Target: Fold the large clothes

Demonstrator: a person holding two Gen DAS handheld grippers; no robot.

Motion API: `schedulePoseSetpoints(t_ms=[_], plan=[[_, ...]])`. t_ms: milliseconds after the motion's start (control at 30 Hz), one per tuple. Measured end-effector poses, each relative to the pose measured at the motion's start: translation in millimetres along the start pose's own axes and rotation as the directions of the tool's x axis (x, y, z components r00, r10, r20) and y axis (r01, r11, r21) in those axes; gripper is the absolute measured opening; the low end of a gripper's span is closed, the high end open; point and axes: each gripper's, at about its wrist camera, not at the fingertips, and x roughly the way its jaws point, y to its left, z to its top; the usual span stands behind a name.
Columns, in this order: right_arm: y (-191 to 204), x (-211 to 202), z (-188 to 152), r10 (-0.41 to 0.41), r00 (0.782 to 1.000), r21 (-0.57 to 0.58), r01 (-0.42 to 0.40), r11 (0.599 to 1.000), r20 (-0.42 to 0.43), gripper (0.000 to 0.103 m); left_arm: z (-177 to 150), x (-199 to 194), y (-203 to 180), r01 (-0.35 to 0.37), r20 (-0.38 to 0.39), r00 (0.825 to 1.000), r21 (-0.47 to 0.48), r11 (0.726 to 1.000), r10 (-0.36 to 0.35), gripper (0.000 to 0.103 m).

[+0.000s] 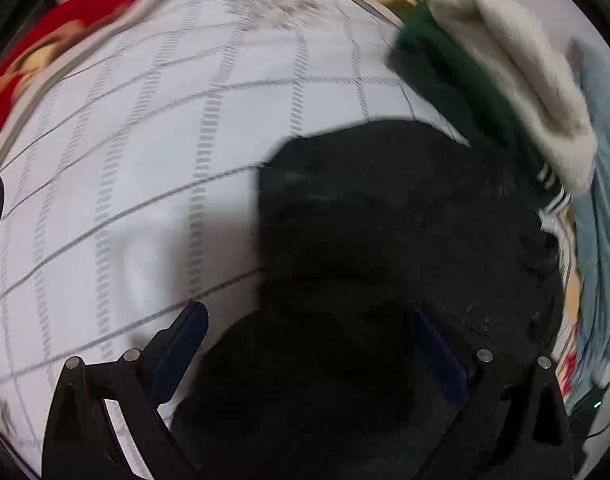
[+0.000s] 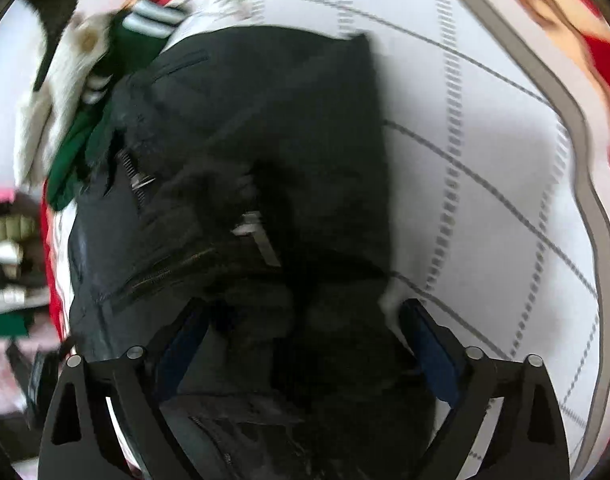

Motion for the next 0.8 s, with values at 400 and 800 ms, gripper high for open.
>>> schedulePoseSetpoints(t_ms=[400,800], plan=[[48,21,8,0.143,0.989,0.010,-0.143,0.990,-0.029,0.040,28,-4,12,-0.148,0.048,0.988,0.082,0.986,0.145,0.087],[84,13,-2,-0.086,0.991,-0.107,0.075,0.991,-0.099,0.053,40,-7,-8,-0.225,0.071,0.974,0.252,0.941,0.214,0.092]])
